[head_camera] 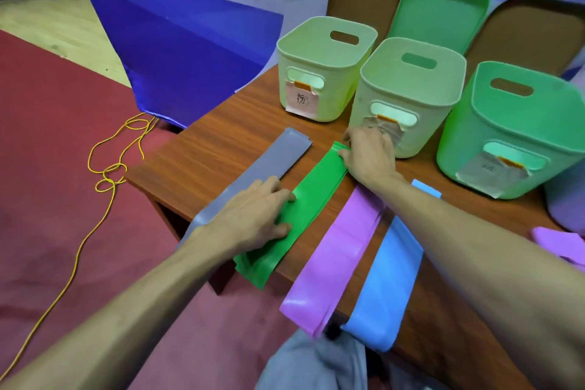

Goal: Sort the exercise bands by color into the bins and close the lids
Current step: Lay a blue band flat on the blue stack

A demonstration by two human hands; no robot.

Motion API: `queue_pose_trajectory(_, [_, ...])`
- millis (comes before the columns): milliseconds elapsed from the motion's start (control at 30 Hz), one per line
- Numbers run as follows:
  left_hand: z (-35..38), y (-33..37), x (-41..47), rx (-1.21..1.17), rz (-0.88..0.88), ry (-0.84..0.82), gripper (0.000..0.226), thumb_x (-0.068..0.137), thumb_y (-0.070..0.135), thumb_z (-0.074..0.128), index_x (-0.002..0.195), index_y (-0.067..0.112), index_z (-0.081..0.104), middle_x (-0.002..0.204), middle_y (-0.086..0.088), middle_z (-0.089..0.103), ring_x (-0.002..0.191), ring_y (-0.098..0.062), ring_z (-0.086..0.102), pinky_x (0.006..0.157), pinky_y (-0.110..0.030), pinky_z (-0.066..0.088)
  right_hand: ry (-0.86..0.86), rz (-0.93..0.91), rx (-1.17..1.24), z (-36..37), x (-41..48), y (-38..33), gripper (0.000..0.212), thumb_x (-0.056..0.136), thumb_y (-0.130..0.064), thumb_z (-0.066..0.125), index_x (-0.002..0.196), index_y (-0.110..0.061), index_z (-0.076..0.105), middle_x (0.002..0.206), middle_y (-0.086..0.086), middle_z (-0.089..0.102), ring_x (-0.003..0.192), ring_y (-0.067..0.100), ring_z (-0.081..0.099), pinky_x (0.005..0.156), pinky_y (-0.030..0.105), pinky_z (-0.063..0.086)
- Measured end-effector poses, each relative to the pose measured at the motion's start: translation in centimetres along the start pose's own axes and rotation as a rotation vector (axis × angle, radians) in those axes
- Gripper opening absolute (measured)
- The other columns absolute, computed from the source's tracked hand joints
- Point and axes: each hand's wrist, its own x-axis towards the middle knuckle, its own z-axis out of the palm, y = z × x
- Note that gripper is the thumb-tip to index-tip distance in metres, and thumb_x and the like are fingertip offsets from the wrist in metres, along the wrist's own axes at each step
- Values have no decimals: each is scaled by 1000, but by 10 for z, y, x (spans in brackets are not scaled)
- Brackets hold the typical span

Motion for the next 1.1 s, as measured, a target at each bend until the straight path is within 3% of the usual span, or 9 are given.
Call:
queue_pose_trajectory(100, [-2, 5, 2, 37, 17, -2, 63, 83, 37, 62, 140, 25, 37, 145, 6, 25, 130, -17, 34, 101, -37, 29, 21, -15, 27, -14, -11, 10, 24, 84, -19, 56, 106, -15, 64, 112, 9, 65, 110, 31, 54, 93, 41, 40])
queue_pose_trajectory(200, [-7, 17, 7, 24, 36, 75, 66, 83, 31, 62, 142, 24, 34, 148, 5, 20, 134, -16, 31, 103, -37, 22, 16, -96, -27, -34, -36, 28, 27, 84, -20, 53, 110, -16, 62, 116, 9, 61, 114, 30, 51, 96, 40, 37])
queue_pose_trajectory(333, [-7, 62, 16, -77, 142, 208, 49, 86, 27, 57, 134, 23, 47, 138, 1, 38, 130, -16, 38, 102, -36, 27, 2, -115, -61, -63, -81, 62, 28, 86, -21, 52, 112, -17, 61, 113, 9, 58, 113, 29, 49, 95, 38, 35])
queue_pose_trajectory(500, [1, 121, 32, -164, 398, 144, 43, 81, 37, 46, 118, 22, 60, 118, 0, 59, 115, -19, 53, 97, -37, 40, -37, -2, -158, -105, -139, 128, 25, 88, -29, 50, 106, -22, 65, 109, 7, 59, 111, 28, 53, 91, 36, 42])
queue_pose_trajectory(667, [13, 191, 39, -395, 486, 47, 22, 91, 12, 57, 112, 11, 64, 110, -3, 64, 94, -11, 57, 81, -8, 36, -97, 192, -109, -131, -190, 190, 21, 86, -25, 54, 100, -18, 67, 101, 10, 59, 104, 31, 56, 85, 39, 48])
queue_pose_trajectory(900, [69, 270, 51, -541, 415, -28, 23, 93, 17, 53, 114, 18, 63, 110, 0, 60, 90, -8, 54, 82, -15, 38, 77, 392, 230, -112, -251, 226, 13, 87, -23, 59, 93, -18, 71, 87, 0, 64, 79, 16, 55, 71, 27, 38])
queue_pose_trajectory(1033, [96, 291, 69, -507, 285, 55, 28, 94, 28, 53, 118, 18, 62, 106, 3, 49, 97, -12, 52, 96, -27, 37, 153, 379, 333, -84, -274, 234, 16, 87, -29, 63, 87, -16, 72, 88, -3, 70, 86, 17, 58, 79, 26, 41])
queue_pose_trajectory(1100, [107, 292, 70, -456, 280, 100, 23, 92, 29, 56, 111, 22, 65, 98, 9, 44, 100, -9, 46, 93, -27, 33, 188, 393, 353, -83, -276, 235, 17, 88, -29, 63, 85, -16, 72, 87, -4, 70, 86, 15, 56, 80, 26, 40])
